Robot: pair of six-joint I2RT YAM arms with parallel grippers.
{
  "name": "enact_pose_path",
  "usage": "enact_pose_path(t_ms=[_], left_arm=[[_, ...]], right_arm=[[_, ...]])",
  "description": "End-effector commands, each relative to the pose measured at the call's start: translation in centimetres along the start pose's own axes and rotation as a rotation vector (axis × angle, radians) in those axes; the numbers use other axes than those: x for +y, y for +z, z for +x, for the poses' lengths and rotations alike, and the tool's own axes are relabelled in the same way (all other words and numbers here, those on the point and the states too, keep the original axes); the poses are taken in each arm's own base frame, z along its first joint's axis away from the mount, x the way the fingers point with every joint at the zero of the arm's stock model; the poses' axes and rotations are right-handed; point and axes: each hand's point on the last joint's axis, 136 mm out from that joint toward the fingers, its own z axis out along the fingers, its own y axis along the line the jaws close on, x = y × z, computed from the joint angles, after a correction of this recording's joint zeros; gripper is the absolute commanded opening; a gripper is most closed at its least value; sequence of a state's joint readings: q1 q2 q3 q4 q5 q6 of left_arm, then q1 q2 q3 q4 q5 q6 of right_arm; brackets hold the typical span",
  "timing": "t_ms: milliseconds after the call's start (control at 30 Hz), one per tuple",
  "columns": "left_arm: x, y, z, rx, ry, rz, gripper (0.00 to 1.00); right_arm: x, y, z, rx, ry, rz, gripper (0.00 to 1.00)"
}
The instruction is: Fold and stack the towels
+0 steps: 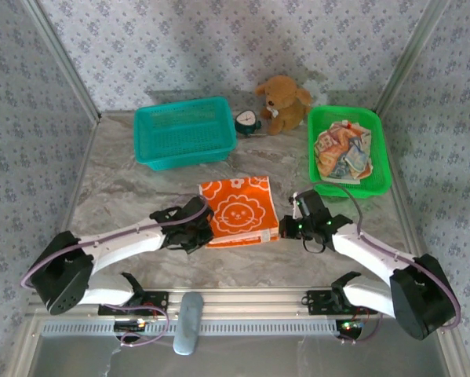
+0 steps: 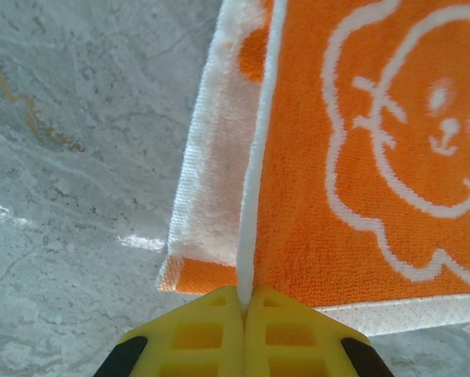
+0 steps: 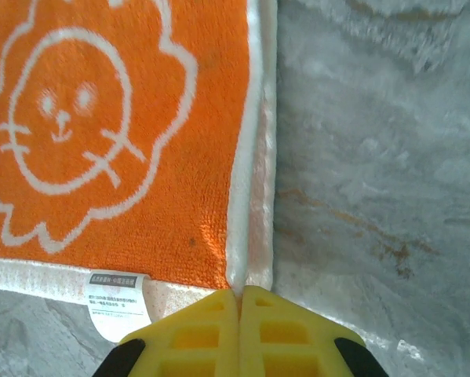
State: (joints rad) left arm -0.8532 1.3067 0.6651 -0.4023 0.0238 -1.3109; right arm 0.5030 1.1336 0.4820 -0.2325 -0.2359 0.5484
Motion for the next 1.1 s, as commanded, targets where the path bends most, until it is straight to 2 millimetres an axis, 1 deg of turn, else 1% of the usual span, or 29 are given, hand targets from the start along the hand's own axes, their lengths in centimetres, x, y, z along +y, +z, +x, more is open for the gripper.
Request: enact_pose_path(t_ms=[0,133,200,233,267,300,333,367,400,433,467,533,567,600,633,667,700,767,833,900,967,1033,1067], left_arm=[[1.2,0.8,0.5,0.015,-0.023,-0.039,0.0],[1.6,1.7,1.0,0.04,-0.034,-0.044,0.0],[1.8,1.8,1.1,0.045,-0.028,-0.059,0.0],[2.0,1.6,1.0,0.04,-0.02,-0.074,0.03],[2.2,1.4,0.8,0.033,-0.011,-0.089,0.08],[2.4,1.1,0.6,0.023,0.0,-0.108,0.18],[2.5,0.7,0.4,0.012,0.009,-0.122,0.24],[2.5,0.4,0.2,0.005,0.022,-0.128,0.26],[2.4,0.1,0.1,0.0,0.033,-0.133,0.3],[2.2,-0.3,-0.1,-0.003,0.041,-0.139,0.35],[2.2,-0.7,-0.3,-0.007,0.051,-0.148,0.37],[2.0,-1.5,-0.8,-0.023,0.071,-0.164,0.38],[1.9,-1.8,-1.0,-0.03,0.08,-0.17,0.41],[1.7,-2.2,-1.4,-0.04,0.091,-0.175,0.47],[1.1,-2.6,-1.9,-0.053,0.106,-0.166,0.47],[1.1,-2.9,-2.1,-0.057,0.12,-0.175,0.47],[0.7,-3.1,-2.4,-0.061,0.133,-0.174,0.47],[-0.3,-3.1,-2.8,-0.058,0.16,-0.149,0.43],[-2.0,-2.5,-3.3,-0.063,0.184,-0.099,0.38],[-2.9,-1.6,-3.8,-0.065,0.203,-0.077,0.3],[-3.3,-0.4,-4.0,-0.053,0.214,-0.068,0.22],[-3.0,0.8,-3.9,-0.035,0.222,-0.08,0.15],[-2.6,1.3,-3.8,-0.026,0.226,-0.093,0.13]], right_arm=[[-0.3,0.7,0.9,0.016,0.013,0.006,0.0],[-0.7,1.3,2.0,0.042,0.012,0.016,0.01],[-0.7,1.4,2.3,0.05,0.013,0.015,0.04],[-0.6,1.3,2.3,0.053,0.009,0.01,0.08],[-0.5,1.3,2.3,0.054,0.007,0.008,0.18],[-0.2,1.2,2.3,0.055,0.003,0.003,0.29],[0.0,1.1,2.2,0.058,-0.005,-0.002,0.41],[0.2,0.9,2.2,0.061,-0.012,0.001,0.51],[0.3,0.7,2.1,0.062,-0.018,0.004,0.56],[0.3,0.5,2.0,0.063,-0.024,0.01,0.57],[0.5,0.2,1.8,0.057,-0.031,0.014,0.58],[0.7,-0.3,1.3,0.041,-0.048,0.019,0.58],[0.9,-0.5,0.9,0.029,-0.056,0.018,0.56],[1.2,-0.6,0.4,0.017,-0.065,0.015,0.54],[1.5,-0.8,-0.1,0.007,-0.071,0.011,0.52],[1.9,-0.8,-0.5,0.003,-0.077,0.006,0.49],[2.3,-0.7,-1.0,-0.002,-0.085,-0.003,0.45],[3.1,-0.4,-1.6,0.002,-0.101,-0.014,0.37],[4.1,0.3,-2.1,0.006,-0.125,-0.026,0.31],[5.0,1.2,-2.6,0.013,-0.143,-0.036,0.27],[5.6,2.2,-3.0,0.029,-0.156,-0.037,0.25],[6.0,3.3,-2.8,0.054,-0.165,-0.035,0.2],[6.0,3.7,-2.6,0.064,-0.166,-0.036,0.2]])
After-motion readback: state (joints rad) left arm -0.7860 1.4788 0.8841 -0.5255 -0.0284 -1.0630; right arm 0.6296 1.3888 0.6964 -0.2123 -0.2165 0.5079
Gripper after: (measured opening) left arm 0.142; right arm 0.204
